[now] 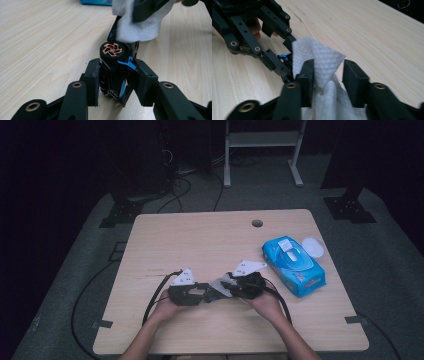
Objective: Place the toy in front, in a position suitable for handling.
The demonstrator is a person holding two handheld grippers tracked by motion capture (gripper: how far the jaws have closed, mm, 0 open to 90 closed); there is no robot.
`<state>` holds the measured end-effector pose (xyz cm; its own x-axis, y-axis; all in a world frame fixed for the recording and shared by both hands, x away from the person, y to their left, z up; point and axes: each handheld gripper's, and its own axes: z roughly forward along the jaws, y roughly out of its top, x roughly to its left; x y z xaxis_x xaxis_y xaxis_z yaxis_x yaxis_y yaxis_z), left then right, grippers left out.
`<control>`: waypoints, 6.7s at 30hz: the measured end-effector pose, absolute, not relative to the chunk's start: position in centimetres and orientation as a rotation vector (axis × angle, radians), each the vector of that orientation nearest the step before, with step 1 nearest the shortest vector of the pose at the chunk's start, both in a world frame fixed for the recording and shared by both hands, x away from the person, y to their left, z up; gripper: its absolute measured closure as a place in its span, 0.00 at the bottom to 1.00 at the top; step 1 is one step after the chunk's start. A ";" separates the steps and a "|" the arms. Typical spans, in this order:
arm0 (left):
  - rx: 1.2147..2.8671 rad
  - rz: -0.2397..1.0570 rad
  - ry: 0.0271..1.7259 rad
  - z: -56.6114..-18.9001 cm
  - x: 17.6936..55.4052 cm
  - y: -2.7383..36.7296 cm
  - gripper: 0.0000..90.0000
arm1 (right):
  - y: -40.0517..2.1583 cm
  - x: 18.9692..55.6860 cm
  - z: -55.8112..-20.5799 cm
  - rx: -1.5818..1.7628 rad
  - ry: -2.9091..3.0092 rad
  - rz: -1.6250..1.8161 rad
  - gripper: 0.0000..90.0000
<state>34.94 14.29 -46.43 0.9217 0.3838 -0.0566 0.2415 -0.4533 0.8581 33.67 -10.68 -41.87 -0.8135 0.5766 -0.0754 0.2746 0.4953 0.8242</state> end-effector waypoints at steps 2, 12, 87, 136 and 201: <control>2.064 0.177 0.448 -46.4 34.9 14.3 0.67 | -11.5 33.4 -41.6 0.715 2.397 1.233 0.58; 2.065 0.177 0.453 -46.4 35.0 14.3 0.66 | -13.3 32.7 -42.1 0.753 2.421 1.183 0.93; 2.065 0.169 0.450 -46.5 35.1 14.3 0.66 | -10.9 34.0 -43.1 0.797 2.291 1.198 0.94; 2.056 0.165 0.461 -46.5 35.1 14.3 0.66 | -14.1 32.8 -43.5 0.859 2.232 1.234 0.94; 2.050 0.161 0.467 -46.6 35.2 14.3 0.66 | -9.9 33.0 -42.7 0.779 2.296 1.296 0.94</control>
<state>35.19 14.27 -46.58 0.9171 0.3908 -0.0780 0.2600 -0.4384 0.8604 32.97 -9.90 -42.74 -0.7692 0.6360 -0.0625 0.2751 0.4178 0.8659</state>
